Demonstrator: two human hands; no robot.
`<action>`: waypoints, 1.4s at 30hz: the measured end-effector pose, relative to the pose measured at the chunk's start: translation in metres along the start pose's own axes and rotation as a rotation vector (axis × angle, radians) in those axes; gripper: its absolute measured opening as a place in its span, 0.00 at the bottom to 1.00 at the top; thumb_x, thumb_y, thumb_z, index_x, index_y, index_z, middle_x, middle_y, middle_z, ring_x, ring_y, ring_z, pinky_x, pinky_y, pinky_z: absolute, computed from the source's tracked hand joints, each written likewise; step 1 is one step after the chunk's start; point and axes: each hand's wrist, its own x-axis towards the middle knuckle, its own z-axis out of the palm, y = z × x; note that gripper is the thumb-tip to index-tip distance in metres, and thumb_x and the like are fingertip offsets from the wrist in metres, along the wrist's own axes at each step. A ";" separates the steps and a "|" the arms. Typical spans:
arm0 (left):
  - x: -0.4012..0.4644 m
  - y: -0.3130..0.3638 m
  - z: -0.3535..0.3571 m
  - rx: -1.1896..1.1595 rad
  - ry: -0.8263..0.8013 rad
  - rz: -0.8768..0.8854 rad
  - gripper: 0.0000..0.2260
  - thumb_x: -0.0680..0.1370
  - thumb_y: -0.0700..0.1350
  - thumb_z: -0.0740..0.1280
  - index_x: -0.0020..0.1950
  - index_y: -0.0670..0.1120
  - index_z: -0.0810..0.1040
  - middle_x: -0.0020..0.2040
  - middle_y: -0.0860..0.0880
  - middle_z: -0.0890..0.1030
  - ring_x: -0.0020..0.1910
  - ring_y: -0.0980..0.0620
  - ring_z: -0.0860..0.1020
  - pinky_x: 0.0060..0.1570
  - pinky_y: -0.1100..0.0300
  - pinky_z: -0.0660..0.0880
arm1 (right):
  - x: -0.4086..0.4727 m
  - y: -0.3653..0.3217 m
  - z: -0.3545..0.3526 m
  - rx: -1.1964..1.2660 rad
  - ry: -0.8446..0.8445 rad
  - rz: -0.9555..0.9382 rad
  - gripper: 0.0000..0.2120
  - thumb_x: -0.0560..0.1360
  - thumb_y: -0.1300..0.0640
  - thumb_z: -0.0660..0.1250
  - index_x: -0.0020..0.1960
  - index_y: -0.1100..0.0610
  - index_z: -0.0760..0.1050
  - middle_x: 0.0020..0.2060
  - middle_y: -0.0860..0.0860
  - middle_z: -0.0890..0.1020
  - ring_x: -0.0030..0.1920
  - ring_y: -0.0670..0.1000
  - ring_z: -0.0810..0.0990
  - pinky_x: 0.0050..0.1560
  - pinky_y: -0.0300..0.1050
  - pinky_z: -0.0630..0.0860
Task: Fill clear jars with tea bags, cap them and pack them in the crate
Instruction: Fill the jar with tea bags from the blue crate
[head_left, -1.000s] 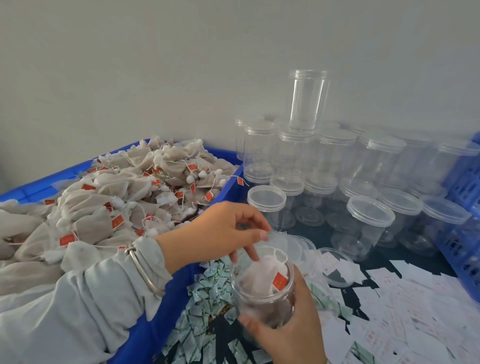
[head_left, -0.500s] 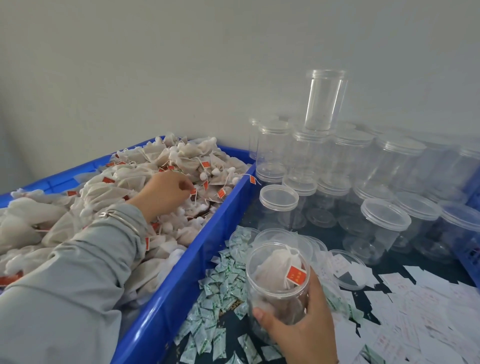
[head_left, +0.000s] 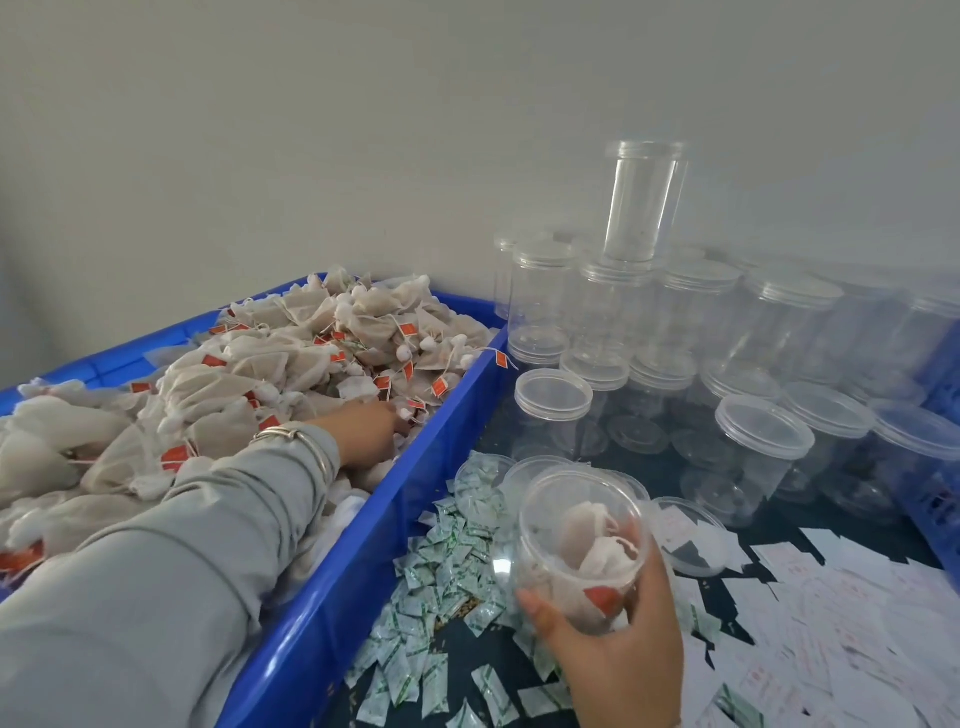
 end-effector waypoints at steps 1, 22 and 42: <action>0.002 0.000 0.000 0.043 -0.010 -0.011 0.19 0.81 0.42 0.56 0.72 0.48 0.68 0.72 0.46 0.67 0.67 0.46 0.69 0.67 0.52 0.65 | 0.000 0.000 0.000 0.012 -0.002 -0.005 0.48 0.48 0.49 0.83 0.65 0.36 0.68 0.56 0.37 0.78 0.55 0.36 0.77 0.43 0.34 0.79; -0.058 0.058 -0.055 -1.568 0.419 0.202 0.10 0.75 0.34 0.67 0.49 0.49 0.78 0.34 0.54 0.82 0.32 0.59 0.80 0.30 0.68 0.76 | 0.001 0.001 -0.002 -0.047 -0.093 -0.009 0.48 0.52 0.60 0.84 0.67 0.42 0.67 0.58 0.38 0.76 0.58 0.34 0.75 0.51 0.28 0.75; -0.098 0.111 -0.039 -0.572 0.248 0.581 0.07 0.71 0.55 0.73 0.45 0.57 0.78 0.28 0.60 0.74 0.29 0.63 0.71 0.35 0.72 0.68 | -0.001 -0.002 0.006 -0.181 0.036 -0.067 0.50 0.49 0.41 0.79 0.69 0.44 0.65 0.59 0.43 0.76 0.60 0.46 0.77 0.56 0.45 0.77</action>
